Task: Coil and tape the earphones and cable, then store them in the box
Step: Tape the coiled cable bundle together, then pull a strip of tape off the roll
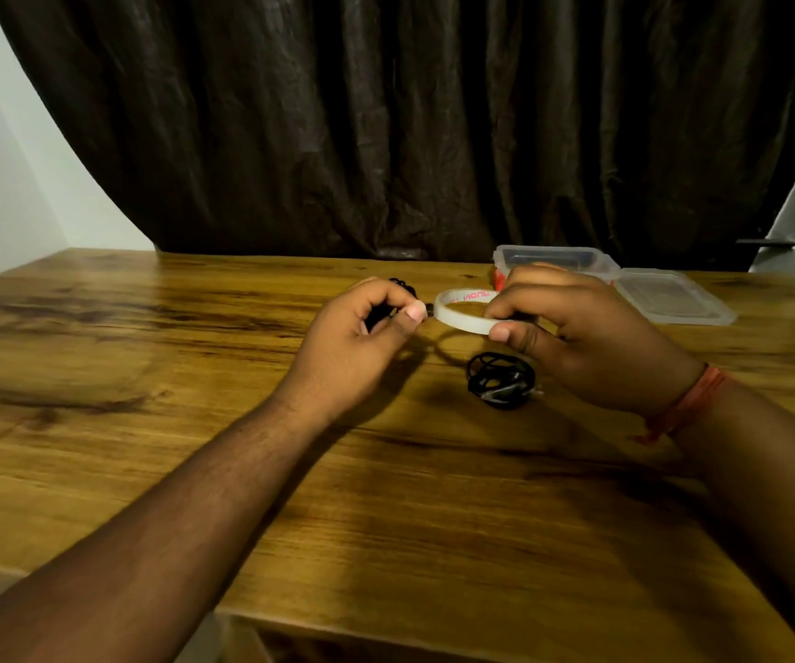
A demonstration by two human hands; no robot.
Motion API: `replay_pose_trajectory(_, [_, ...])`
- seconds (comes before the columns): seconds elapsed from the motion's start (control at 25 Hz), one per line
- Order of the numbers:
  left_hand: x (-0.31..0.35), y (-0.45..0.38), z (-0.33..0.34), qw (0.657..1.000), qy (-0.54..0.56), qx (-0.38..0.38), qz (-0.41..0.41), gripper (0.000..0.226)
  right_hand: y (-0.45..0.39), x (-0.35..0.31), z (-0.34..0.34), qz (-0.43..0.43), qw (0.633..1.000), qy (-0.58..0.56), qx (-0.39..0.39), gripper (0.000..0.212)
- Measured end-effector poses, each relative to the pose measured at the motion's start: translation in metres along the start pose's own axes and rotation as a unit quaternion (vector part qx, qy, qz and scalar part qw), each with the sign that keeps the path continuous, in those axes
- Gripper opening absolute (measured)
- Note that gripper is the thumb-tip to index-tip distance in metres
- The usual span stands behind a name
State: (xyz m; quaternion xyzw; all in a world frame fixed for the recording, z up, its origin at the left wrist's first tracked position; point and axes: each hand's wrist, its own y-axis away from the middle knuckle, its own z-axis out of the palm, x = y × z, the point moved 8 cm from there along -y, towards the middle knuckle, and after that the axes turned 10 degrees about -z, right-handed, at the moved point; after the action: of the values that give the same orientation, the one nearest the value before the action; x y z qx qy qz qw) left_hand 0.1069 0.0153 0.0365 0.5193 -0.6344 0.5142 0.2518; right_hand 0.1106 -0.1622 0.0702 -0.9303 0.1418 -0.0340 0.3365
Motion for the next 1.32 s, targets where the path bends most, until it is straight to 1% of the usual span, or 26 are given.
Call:
replay_pose_trajectory(0.12, [-0.002,-0.002,-0.007,0.996,0.081,0.004,-0.019,0.011,0.005,0.016,-0.004,0.054,0.997,-0.045,0.011,0.024])
replay_pose_trajectory(0.28, [0.0,0.0,-0.006,0.985,0.165,-0.007,-0.046,0.021,0.011,0.029,0.0,0.112,0.986,-0.126,0.007,0.015])
replay_pose_trajectory(0.32, [-0.001,0.0,-0.007,0.98,0.19,-0.009,-0.052,0.02,0.012,0.031,0.001,0.12,0.982,-0.147,0.007,0.015])
replay_pose_trajectory(0.4, [-0.003,-0.003,-0.012,0.971,0.233,0.0,-0.06,0.009,0.015,0.035,0.001,0.128,0.975,-0.182,0.015,0.018])
replay_pose_trajectory(0.48, [-0.004,-0.005,-0.015,0.962,0.266,0.003,-0.064,0.01,0.018,0.038,-0.001,0.131,0.969,-0.206,0.025,0.02])
replay_pose_trajectory(0.56, [-0.002,-0.005,-0.014,0.953,0.298,-0.014,-0.058,0.01,0.018,0.039,-0.002,0.123,0.968,-0.219,0.025,0.021])
replay_pose_trajectory(0.64, [0.0,-0.003,-0.012,0.945,0.32,-0.033,-0.051,0.018,0.017,0.037,0.0,0.12,0.966,-0.228,0.015,0.022])
replay_pose_trajectory(0.8, [0.003,-0.002,-0.01,0.931,0.356,-0.068,-0.053,0.021,0.017,0.035,0.003,0.125,0.959,-0.253,0.005,0.029])
replay_pose_trajectory(0.96, [0.001,-0.004,-0.008,0.907,0.407,-0.087,-0.059,0.024,0.018,0.032,0.005,0.123,0.944,-0.306,0.027,0.033])
replay_pose_trajectory(1.04, [0.001,-0.004,-0.006,0.896,0.425,-0.107,-0.064,0.024,0.017,0.03,0.01,0.121,0.937,-0.327,0.03,0.026])
replay_pose_trajectory(1.12, [0.002,-0.003,-0.004,0.887,0.439,-0.119,-0.071,0.025,0.017,0.027,0.016,0.124,0.929,-0.348,0.018,0.019])
replay_pose_trajectory(1.24, [0.001,-0.004,-0.005,0.89,0.436,-0.113,-0.075,0.026,0.02,0.026,0.024,0.139,0.915,-0.378,-0.008,0.021])
replay_pose_trajectory(1.32, [-0.001,-0.005,-0.005,0.893,0.43,-0.109,-0.08,0.026,0.022,0.028,0.027,0.149,0.918,-0.368,-0.018,0.023])
